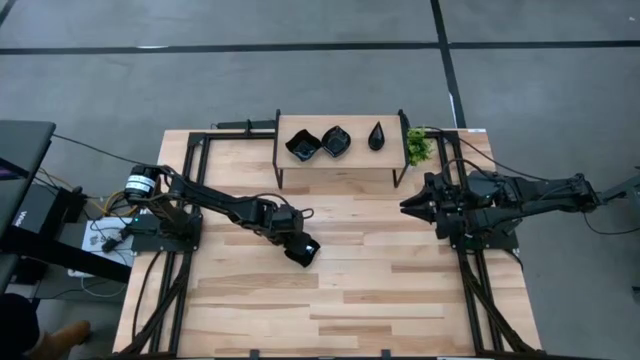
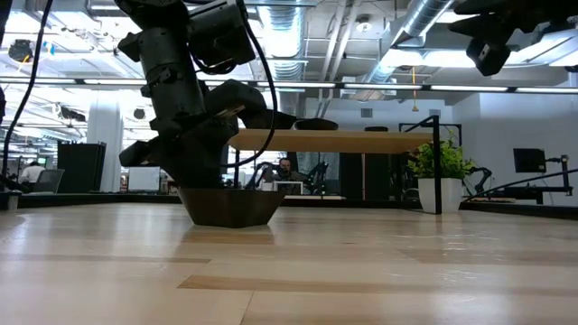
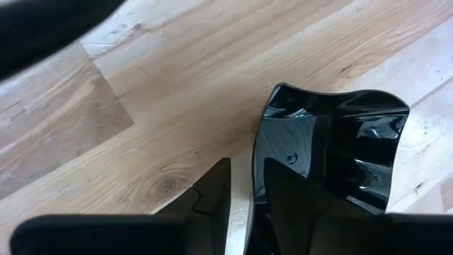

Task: Pick & Place Mini shaped plates
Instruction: Stack the distorted square plate on top of the other distorted square plates on the shelf

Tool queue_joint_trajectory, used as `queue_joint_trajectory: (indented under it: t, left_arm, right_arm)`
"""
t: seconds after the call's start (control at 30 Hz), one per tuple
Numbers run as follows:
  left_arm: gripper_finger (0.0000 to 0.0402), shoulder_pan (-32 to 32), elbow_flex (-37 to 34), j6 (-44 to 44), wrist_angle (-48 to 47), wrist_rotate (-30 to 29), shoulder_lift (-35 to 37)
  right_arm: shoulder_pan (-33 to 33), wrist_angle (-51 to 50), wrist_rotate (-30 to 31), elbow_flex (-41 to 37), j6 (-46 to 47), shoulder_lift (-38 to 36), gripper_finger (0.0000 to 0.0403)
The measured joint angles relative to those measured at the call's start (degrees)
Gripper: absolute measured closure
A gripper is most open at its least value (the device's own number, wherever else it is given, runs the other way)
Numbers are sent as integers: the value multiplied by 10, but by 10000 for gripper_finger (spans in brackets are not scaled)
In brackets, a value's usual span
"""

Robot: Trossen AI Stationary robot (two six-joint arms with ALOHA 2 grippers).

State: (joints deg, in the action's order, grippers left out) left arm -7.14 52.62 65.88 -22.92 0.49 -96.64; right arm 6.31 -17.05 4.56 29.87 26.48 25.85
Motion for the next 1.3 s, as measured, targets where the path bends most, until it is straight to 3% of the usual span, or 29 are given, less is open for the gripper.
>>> queue_joint_trajectory:
  t: [0.37, 0.7, 0.97, 1.13, 1.3]
  left_arm:
    - [393, 0, 0, 0, 0, -3, 0]
    - [395, 0, 0, 0, 8, 11, 9]
    - [396, 0, 0, 3, 28, 24, 120]
    - [397, 4, 11, 16, 37, -40, 204]
    - [397, 32, 45, -11, 35, -85, 241]
  right_arm:
    - [0, 0, 0, 0, 0, 0, 310]
    - [0, 0, 0, 0, 1, 0, 310]
    - [-1, -4, 0, 0, -12, 0, 310]
    - [-6, -2, 4, 0, -53, -15, 310]
    - [-18, 1, 2, -21, -57, -69, 310]
